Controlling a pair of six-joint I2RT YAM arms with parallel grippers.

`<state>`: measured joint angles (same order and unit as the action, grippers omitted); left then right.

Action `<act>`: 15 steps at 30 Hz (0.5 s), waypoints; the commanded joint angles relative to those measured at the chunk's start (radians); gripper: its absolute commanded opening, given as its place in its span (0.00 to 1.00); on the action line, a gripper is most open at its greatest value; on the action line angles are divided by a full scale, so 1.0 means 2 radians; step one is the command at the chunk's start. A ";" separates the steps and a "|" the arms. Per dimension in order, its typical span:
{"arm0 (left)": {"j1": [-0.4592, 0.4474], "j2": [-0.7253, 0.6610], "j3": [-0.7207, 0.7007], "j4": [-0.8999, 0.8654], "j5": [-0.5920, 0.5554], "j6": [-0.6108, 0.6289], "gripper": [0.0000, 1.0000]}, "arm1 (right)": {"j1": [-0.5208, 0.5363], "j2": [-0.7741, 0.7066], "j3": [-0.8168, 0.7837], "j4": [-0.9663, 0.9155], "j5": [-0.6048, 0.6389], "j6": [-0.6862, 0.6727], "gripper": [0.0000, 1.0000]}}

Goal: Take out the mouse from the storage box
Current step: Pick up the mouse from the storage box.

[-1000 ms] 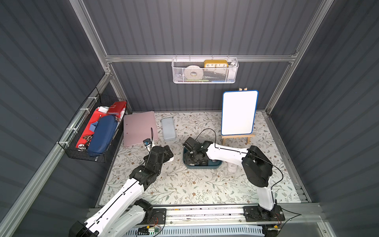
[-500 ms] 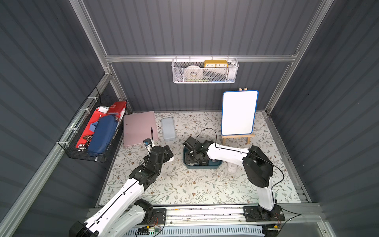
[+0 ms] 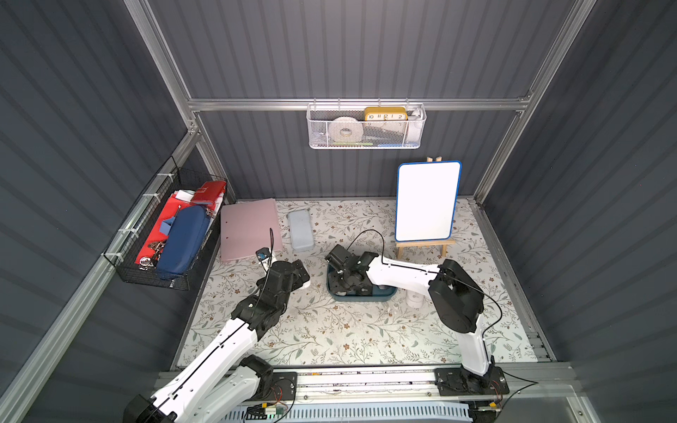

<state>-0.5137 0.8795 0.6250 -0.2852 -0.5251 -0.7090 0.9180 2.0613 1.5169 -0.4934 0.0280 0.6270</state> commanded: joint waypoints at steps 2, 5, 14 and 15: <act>0.000 -0.005 -0.007 -0.009 -0.006 -0.002 0.99 | -0.001 -0.002 0.004 -0.011 0.012 -0.006 0.52; 0.000 -0.003 -0.006 -0.011 -0.006 -0.001 0.99 | -0.001 -0.019 0.000 -0.014 0.017 -0.008 0.48; 0.000 0.006 -0.002 -0.009 -0.003 -0.002 0.99 | -0.001 -0.073 -0.015 -0.013 0.029 -0.006 0.44; 0.000 0.006 -0.001 -0.009 -0.003 -0.002 1.00 | -0.002 -0.079 -0.017 -0.014 0.031 -0.006 0.44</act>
<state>-0.5137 0.8871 0.6250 -0.2855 -0.5247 -0.7090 0.9180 1.9453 1.4986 -0.5064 0.0578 0.6189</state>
